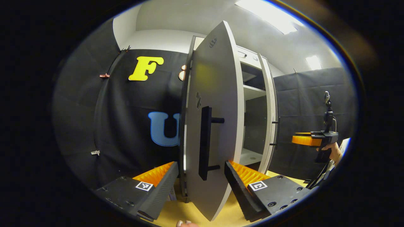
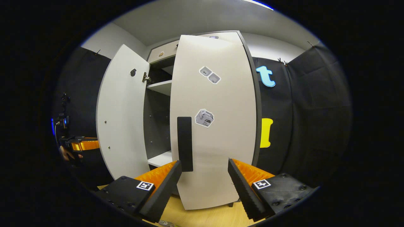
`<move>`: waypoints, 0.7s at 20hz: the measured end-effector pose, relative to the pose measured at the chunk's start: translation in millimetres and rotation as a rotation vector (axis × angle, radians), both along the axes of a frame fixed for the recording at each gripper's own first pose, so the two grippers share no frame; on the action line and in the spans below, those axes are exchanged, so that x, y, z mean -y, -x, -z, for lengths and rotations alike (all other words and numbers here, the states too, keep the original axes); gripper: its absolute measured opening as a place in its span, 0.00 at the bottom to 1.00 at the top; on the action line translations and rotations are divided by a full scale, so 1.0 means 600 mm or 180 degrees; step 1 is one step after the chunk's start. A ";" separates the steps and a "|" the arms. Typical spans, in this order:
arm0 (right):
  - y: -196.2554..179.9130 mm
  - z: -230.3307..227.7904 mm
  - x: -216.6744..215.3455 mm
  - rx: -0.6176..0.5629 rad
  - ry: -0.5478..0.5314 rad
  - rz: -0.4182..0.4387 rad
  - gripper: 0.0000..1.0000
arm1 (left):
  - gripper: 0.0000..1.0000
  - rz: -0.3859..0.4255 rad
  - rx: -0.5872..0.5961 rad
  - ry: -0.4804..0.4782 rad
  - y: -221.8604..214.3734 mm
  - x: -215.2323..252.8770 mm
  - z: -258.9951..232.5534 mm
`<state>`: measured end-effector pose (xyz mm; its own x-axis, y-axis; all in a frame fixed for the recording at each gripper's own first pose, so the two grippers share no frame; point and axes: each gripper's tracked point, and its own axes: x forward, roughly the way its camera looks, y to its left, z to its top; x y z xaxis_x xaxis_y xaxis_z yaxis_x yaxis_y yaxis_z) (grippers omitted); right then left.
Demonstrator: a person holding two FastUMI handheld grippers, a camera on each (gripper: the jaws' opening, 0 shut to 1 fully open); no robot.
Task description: Grasp the bottle in the cabinet with the left hand and place it on the coaster, then close the right door with the right hand and the left door with the left hand.
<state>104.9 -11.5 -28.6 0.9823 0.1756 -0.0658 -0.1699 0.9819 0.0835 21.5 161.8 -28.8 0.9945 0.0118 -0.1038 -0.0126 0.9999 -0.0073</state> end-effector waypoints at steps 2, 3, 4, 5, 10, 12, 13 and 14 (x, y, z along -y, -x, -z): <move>-0.003 -0.001 0.014 -0.0001 -0.0007 -0.0019 0.98 | 0.94 -0.0110 -0.0031 -0.0029 -0.016 0.000 0.006; -0.004 0.001 0.020 -0.0018 -0.0016 -0.0026 0.98 | 0.94 -0.0169 -0.0041 -0.0056 -0.027 -0.001 0.009; -0.004 0.004 0.028 -0.0029 -0.0019 -0.0022 0.98 | 0.95 -0.0194 -0.0054 -0.0055 -0.035 0.001 0.009; -0.003 0.007 0.038 -0.0046 -0.0021 -0.0007 0.98 | 0.95 -0.0194 -0.0035 -0.0032 -0.042 0.012 0.010; -0.009 0.021 0.075 -0.0114 -0.0025 0.0049 0.98 | 0.95 -0.0165 -0.0007 0.0052 -0.059 0.041 0.016; -0.014 0.024 0.081 -0.0132 -0.0032 0.0040 0.98 | 0.95 -0.0126 0.0000 0.0131 -0.071 0.057 0.021; -0.015 0.026 0.083 -0.0143 -0.0039 0.0035 0.98 | 0.95 -0.0098 0.0008 0.0158 -0.079 0.068 0.024; -0.016 0.027 0.085 -0.0154 -0.0042 0.0032 0.98 | 0.95 -0.0061 0.0015 0.0169 -0.089 0.079 0.024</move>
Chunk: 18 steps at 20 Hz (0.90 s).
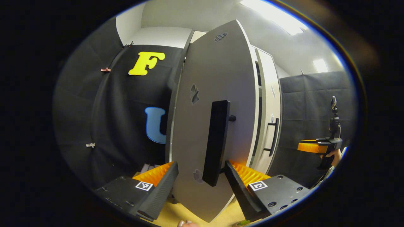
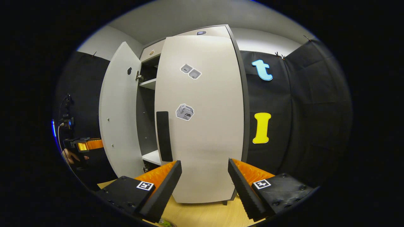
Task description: Grasp the bottle in the cabinet with the left hand and place it on the coaster, then close the right door with the right hand and the left door with the left hand.
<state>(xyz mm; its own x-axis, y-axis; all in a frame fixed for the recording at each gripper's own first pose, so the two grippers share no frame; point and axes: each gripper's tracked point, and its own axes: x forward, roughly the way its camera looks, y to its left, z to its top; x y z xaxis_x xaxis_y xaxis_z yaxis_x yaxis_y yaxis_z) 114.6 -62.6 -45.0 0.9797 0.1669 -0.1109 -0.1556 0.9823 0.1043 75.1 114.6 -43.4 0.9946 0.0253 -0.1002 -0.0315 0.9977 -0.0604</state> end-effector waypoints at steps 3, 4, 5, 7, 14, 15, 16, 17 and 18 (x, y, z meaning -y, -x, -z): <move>-0.003 0.006 0.015 -0.0040 0.0049 0.0057 0.98 | 0.95 0.0266 -0.0019 0.0039 -0.042 0.056 0.016; -0.004 0.010 0.023 -0.0062 0.0068 0.0083 0.98 | 0.96 0.0363 -0.0053 0.0058 -0.056 0.076 0.024; -0.002 0.013 0.032 -0.0084 0.0076 0.0116 0.98 | 0.94 0.0388 -0.0081 0.0051 -0.068 0.089 0.033; 0.000 0.015 0.048 -0.0091 0.0054 0.0170 0.98 | 0.95 0.0436 -0.0123 0.0028 -0.091 0.115 0.045; 0.006 0.016 0.087 -0.0074 0.0026 0.0291 0.98 | 0.95 0.0517 -0.0149 -0.0023 -0.108 0.154 0.057; 0.008 0.016 0.088 -0.0073 0.0024 0.0287 0.98 | 0.95 0.0508 -0.0142 -0.0027 -0.105 0.156 0.057; 0.007 0.016 0.089 -0.0069 0.0028 0.0281 0.98 | 0.95 0.0499 -0.0137 -0.0037 -0.101 0.158 0.056; 0.007 0.016 0.088 -0.0067 0.0033 0.0270 0.98 | 0.92 0.0484 -0.0138 -0.0054 -0.097 0.159 0.055; 0.007 0.018 0.087 -0.0068 0.0036 0.0258 0.98 | 0.92 0.0462 -0.0141 -0.0081 -0.092 0.157 0.053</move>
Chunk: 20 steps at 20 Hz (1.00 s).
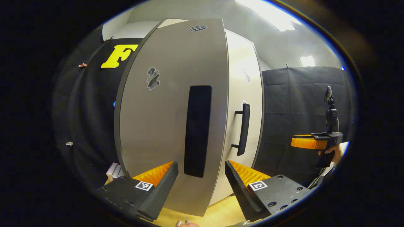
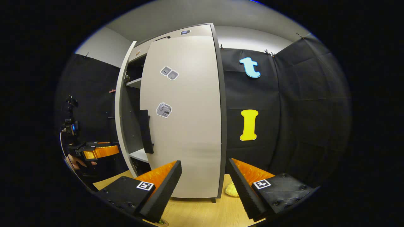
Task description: Grasp the bottle in the cabinet with the left hand and place it on the coaster, then close the right door with the right hand and the left door with the left hand.
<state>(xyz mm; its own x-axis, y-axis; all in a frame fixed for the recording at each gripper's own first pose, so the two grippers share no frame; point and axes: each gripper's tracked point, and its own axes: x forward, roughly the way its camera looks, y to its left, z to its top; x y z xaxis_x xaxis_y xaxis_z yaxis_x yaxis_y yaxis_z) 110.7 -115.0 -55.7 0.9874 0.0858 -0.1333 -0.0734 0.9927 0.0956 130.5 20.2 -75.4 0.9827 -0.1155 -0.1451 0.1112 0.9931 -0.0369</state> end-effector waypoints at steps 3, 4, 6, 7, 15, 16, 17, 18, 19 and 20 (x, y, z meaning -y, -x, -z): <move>-0.001 0.007 -0.003 -0.0025 0.0009 -0.0029 0.98 | 0.94 -0.0096 0.0004 -0.0100 0.013 -0.007 -0.005; -0.002 0.008 -0.005 -0.0029 0.0008 -0.0046 0.98 | 0.92 -0.0121 0.0001 -0.0114 0.017 -0.008 -0.006; -0.003 0.008 -0.011 -0.0030 0.0012 -0.0088 0.98 | 0.94 -0.0181 0.0020 -0.0119 0.020 -0.012 -0.012; -0.002 0.007 -0.015 -0.0025 0.0017 -0.0110 0.98 | 0.94 -0.0205 0.0030 -0.0106 0.025 -0.014 -0.015; 0.011 0.002 -0.040 -0.0025 0.0020 -0.0189 0.98 | 0.95 -0.0399 0.0040 -0.0124 0.064 -0.031 -0.022; 0.016 0.001 -0.043 -0.0022 0.0031 -0.0194 0.98 | 0.95 -0.0403 0.0042 -0.0104 0.069 -0.032 -0.024; 0.021 -0.001 -0.046 -0.0020 0.0044 -0.0199 0.98 | 0.95 -0.0406 0.0049 -0.0089 0.075 -0.034 -0.027; 0.024 -0.002 -0.048 -0.0018 0.0052 -0.0195 0.98 | 0.95 -0.0404 0.0055 -0.0080 0.080 -0.035 -0.029; 0.027 -0.004 -0.049 -0.0011 0.0052 -0.0191 0.98 | 0.95 -0.0400 0.0065 -0.0075 0.087 -0.035 -0.033; 0.029 -0.006 -0.050 -0.0008 0.0049 -0.0181 0.98 | 0.95 -0.0393 0.0070 -0.0074 0.092 -0.035 -0.035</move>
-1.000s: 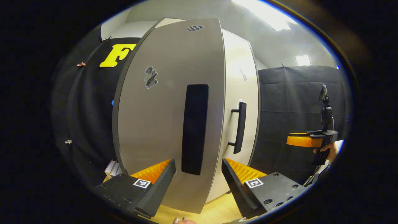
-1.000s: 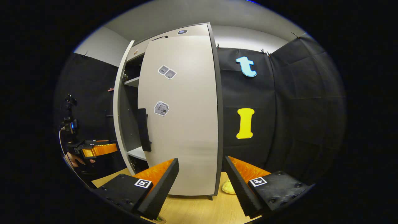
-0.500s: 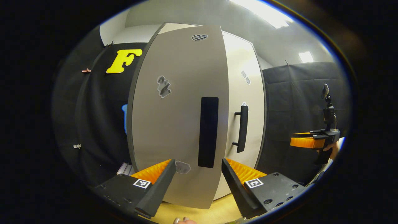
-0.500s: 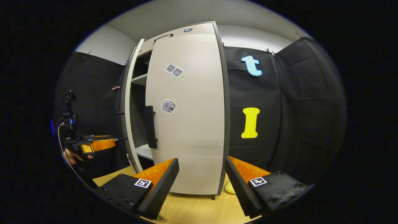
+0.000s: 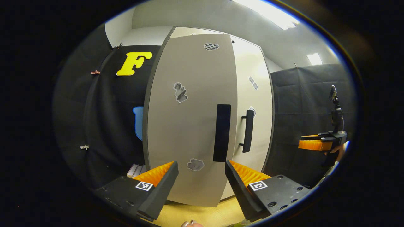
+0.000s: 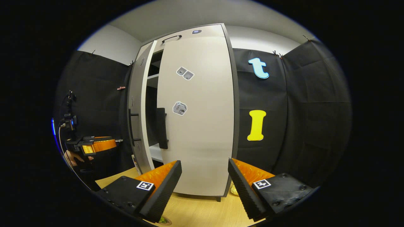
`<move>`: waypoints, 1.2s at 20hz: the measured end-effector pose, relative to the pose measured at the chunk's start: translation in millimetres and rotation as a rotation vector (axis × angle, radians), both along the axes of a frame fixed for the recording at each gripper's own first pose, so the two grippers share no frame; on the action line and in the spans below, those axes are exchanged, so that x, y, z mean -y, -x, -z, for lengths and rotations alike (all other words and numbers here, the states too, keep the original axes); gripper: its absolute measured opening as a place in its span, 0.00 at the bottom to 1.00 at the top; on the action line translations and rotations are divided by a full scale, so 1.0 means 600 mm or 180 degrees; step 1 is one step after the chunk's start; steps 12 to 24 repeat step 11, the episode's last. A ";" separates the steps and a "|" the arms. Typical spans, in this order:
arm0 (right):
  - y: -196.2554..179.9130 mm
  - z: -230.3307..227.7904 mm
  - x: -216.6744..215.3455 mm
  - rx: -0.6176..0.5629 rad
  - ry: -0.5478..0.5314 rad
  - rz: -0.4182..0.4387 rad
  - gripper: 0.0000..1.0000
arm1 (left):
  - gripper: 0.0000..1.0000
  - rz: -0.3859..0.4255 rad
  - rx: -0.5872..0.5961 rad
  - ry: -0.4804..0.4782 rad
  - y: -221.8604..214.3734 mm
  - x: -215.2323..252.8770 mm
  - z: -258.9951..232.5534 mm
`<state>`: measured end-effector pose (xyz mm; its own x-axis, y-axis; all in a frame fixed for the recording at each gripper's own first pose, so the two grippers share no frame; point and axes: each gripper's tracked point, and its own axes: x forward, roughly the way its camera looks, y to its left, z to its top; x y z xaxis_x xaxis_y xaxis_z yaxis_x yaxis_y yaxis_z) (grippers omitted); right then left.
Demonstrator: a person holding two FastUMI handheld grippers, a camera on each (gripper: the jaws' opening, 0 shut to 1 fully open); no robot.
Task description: Grasp the bottle in the cabinet with the left hand and place it on the coaster, then close the right door with the right hand and the left door with the left hand.
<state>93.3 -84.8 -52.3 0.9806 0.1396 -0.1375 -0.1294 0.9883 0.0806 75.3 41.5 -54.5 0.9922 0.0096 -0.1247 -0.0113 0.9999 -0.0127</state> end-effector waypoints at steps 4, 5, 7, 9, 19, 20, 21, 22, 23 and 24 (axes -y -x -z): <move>0.013 -0.009 -0.004 0.0030 0.0006 0.0041 0.98 | 0.95 0.0044 -0.0025 0.0019 0.011 0.003 -0.003; 0.016 -0.011 -0.004 0.0034 0.0006 0.0051 0.98 | 0.95 0.0059 -0.0033 0.0025 0.015 0.005 -0.003; 0.022 -0.015 -0.002 0.0035 -0.0005 0.0083 0.98 | 0.95 0.0099 -0.0033 0.0043 0.019 0.009 -0.005; 0.027 -0.018 0.000 0.0037 -0.0015 0.0123 0.98 | 0.95 0.0135 -0.0046 0.0060 0.023 0.012 -0.005; 0.033 -0.024 -0.002 0.0061 -0.0048 0.0138 0.98 | 0.95 0.0163 -0.0065 0.0061 0.027 0.014 -0.005; 0.033 -0.024 -0.002 0.0061 -0.0048 0.0138 0.98 | 0.95 0.0163 -0.0065 0.0061 0.027 0.014 -0.005; 0.033 -0.024 -0.002 0.0061 -0.0048 0.0138 0.98 | 0.95 0.0163 -0.0065 0.0061 0.027 0.014 -0.005; 0.033 -0.024 -0.002 0.0061 -0.0048 0.0138 0.98 | 0.95 0.0163 -0.0065 0.0061 0.027 0.014 -0.005; 0.033 -0.024 -0.002 0.0061 -0.0048 0.0138 0.98 | 0.95 0.0163 -0.0065 0.0061 0.027 0.014 -0.005; 0.033 -0.024 -0.002 0.0061 -0.0048 0.0138 0.98 | 0.95 0.0163 -0.0065 0.0061 0.027 0.014 -0.005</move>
